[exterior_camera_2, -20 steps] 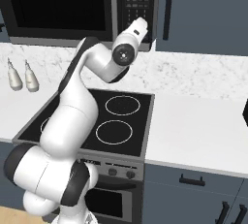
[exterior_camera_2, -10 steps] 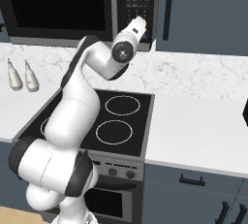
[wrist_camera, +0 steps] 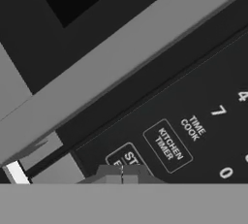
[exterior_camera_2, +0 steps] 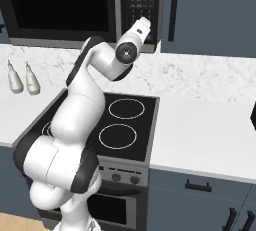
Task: Open the microwave, place the bowl with waffle inside the microwave, then close the microwave door and turn it on.
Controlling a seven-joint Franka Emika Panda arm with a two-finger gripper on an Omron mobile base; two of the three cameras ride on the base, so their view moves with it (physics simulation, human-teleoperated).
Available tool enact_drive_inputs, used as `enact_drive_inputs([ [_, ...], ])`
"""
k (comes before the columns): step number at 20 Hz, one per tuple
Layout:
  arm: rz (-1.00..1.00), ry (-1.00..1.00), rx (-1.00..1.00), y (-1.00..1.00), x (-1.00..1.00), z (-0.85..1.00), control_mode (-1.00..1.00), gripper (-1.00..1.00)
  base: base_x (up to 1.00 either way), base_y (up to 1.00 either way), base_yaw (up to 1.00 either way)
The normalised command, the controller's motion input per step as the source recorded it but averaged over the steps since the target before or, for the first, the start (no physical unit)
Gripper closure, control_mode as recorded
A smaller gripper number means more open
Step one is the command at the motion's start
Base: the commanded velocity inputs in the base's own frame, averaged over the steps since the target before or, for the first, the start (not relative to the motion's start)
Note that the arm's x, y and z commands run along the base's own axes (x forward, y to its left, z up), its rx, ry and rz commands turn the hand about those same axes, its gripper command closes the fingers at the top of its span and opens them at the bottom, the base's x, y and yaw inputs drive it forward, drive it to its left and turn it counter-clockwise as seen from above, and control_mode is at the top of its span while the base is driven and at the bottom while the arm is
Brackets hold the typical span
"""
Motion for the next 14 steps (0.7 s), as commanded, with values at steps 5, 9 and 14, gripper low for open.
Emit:
enact_drive_inputs([
  [5, -0.02, 0.00, -0.03, 0.00, 0.38, -0.01, -1.00, 1.00, 0.00, 0.00, 0.00],
  [9, -0.02, 0.00, -0.02, -0.07, 0.33, 0.00, -1.00, 1.00, 0.00, 0.00, 0.00],
  [14, -0.01, 0.00, -0.03, 0.00, 0.37, 0.00, -1.00, 1.00, 0.00, 0.00, 0.00],
])
